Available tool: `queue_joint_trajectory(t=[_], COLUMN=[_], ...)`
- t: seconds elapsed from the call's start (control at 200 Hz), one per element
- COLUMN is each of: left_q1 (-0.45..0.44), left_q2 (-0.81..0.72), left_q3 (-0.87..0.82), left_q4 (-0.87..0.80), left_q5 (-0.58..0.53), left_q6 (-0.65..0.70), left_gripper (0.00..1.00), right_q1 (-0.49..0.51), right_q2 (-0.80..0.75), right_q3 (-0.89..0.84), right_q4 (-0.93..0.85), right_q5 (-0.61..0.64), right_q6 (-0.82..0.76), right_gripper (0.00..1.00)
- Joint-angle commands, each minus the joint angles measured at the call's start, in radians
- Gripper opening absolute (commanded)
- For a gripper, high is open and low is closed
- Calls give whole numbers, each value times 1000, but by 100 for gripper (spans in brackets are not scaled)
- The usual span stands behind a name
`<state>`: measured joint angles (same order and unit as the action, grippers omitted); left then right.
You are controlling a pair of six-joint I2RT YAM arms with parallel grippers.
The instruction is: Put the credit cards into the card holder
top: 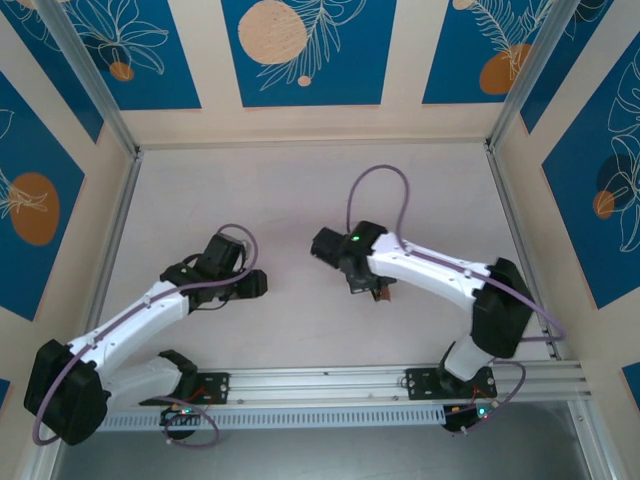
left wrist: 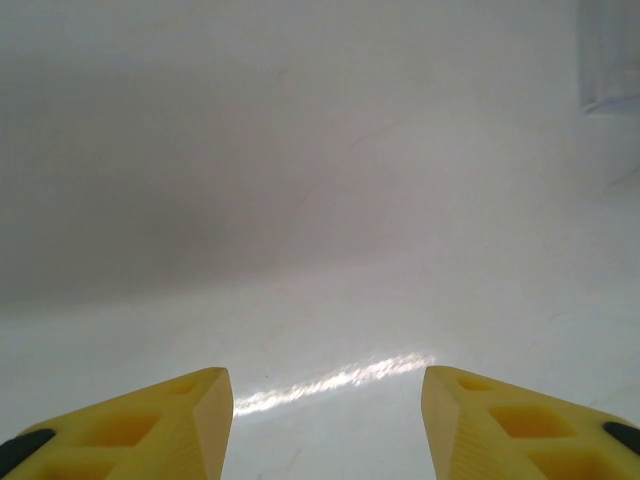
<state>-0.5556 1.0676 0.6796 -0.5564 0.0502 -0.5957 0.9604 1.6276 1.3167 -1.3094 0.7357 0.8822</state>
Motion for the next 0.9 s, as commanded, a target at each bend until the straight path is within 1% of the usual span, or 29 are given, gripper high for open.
queue_joint_trajectory(t=[0.0,0.085,0.18,0.2,0.23,0.275,0.34,0.39,0.43,0.49,0.545,0.595,0.625,0.69,0.745,0.79,0.84,0.895], left_q1=[12,31,57,63,68,76,85,92,97,97,97,96,94,68,15,-45,-107,-152], left_q2=[-63,-120,-178,-189,-205,-228,-257,-268,-268,-253,-225,-183,-152,-73,-3,61,140,230], left_q3=[-10,-3,12,17,21,27,34,39,43,52,61,73,81,111,149,189,236,282], left_q4=[-97,-143,-198,-209,-226,-249,-274,-284,-289,-280,-247,-211,-188,-143,-107,-80,-42,7], left_q5=[-57,-95,-129,-134,-145,-165,-186,-187,-183,-162,-105,-37,7,72,80,77,94,135], left_q6=[-49,-65,-79,-82,-86,-94,-101,-101,-96,-78,-40,-1,20,55,78,91,97,96], left_gripper=[53,53,53,53,53,53,53,54,54,54,53,51,48,43,41,40,38,35], right_q1=[82,135,172,177,188,197,215,225,224,210,183,153,127,59,-10,-67,-131,-189], right_q2=[169,306,438,464,502,545,564,537,493,404,311,226,176,70,-2,-45,-82,-121], right_q3=[120,209,297,318,345,380,402,391,363,296,228,168,131,43,-28,-81,-136,-196], right_q4=[-265,-257,-179,-166,-150,-121,-38,41,124,252,364,427,462,514,531,529,526,541], right_q5=[205,198,148,138,126,100,44,-3,-59,-167,-278,-362,-406,-475,-498,-495,-495,-511], right_q6=[174,162,96,86,73,50,-13,-62,-109,-175,-224,-253,-266,-280,-281,-279,-273,-277], right_gripper=[0,0,0,2,7,17,31,40,46,50,51,51,52,52,50,48,43,39])
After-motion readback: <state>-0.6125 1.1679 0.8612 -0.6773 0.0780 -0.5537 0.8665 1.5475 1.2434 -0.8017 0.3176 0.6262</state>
